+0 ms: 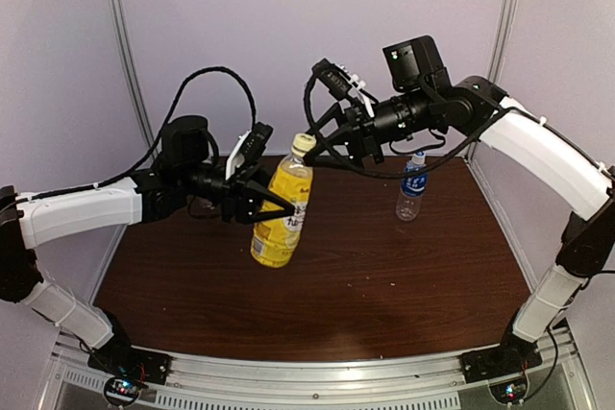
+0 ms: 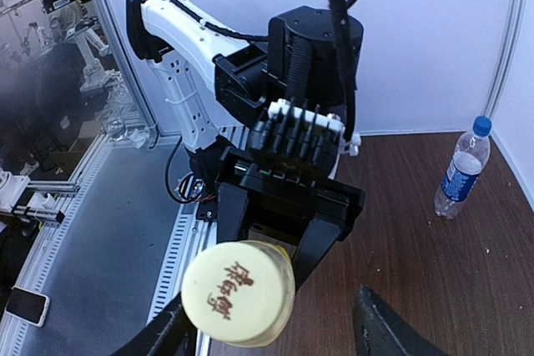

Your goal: Unscrew the bottle caps

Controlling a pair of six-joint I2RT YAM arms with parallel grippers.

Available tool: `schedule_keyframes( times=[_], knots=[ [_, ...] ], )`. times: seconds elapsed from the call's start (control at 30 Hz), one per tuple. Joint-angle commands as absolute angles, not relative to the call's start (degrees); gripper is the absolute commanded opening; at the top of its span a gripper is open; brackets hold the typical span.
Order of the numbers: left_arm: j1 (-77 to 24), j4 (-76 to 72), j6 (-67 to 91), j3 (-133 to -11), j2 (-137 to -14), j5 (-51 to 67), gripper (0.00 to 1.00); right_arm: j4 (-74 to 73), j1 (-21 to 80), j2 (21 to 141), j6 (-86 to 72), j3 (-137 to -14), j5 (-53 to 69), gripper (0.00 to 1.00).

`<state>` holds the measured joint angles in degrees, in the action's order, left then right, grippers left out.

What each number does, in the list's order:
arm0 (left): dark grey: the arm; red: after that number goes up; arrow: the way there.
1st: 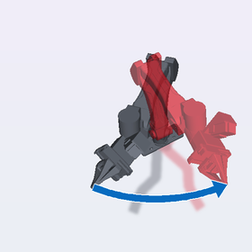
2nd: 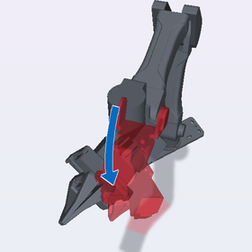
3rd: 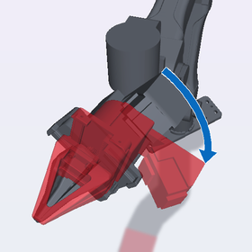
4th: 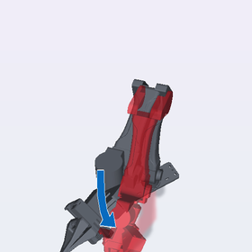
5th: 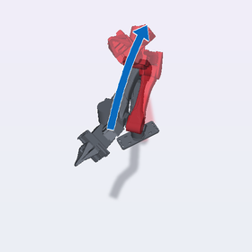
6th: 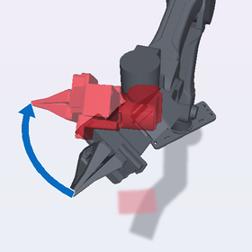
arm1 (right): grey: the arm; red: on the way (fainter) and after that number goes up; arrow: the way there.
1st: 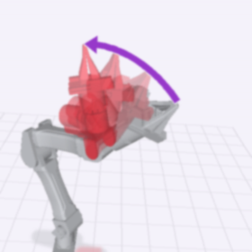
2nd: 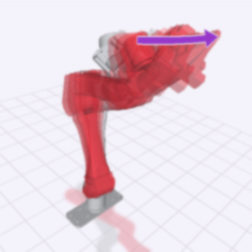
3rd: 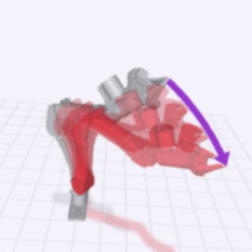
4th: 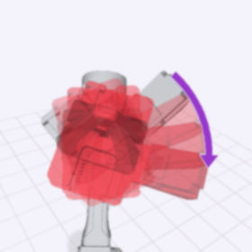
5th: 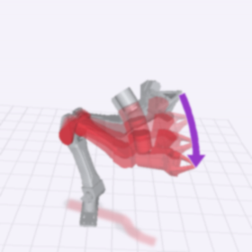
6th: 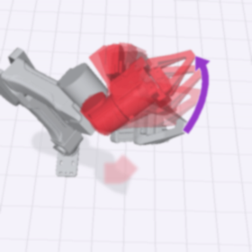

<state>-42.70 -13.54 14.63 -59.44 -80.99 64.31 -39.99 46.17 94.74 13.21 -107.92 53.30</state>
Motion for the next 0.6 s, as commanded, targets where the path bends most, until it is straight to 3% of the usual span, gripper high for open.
schedule_keyframes(
  times=[0.0,0.2,0.57],
  knots=[
    [-42.88,-15.24,12.45,-60.38,-79.21,61.57,0.36,-37.52,45.79,91.18,10.4,-105.33,48.88,0.68],
    [-42.89,-13.11,10.78,-60.47,-78.67,55.44,0.36,-32.22,46.28,88.51,1.0,-103.96,42.74,0.81],
    [-42.91,-8.48,7.72,-60.12,-76.79,35.81,0.37,-28.12,48.76,91.32,-22.6,-106.86,22.25,0.87]
  ],
)
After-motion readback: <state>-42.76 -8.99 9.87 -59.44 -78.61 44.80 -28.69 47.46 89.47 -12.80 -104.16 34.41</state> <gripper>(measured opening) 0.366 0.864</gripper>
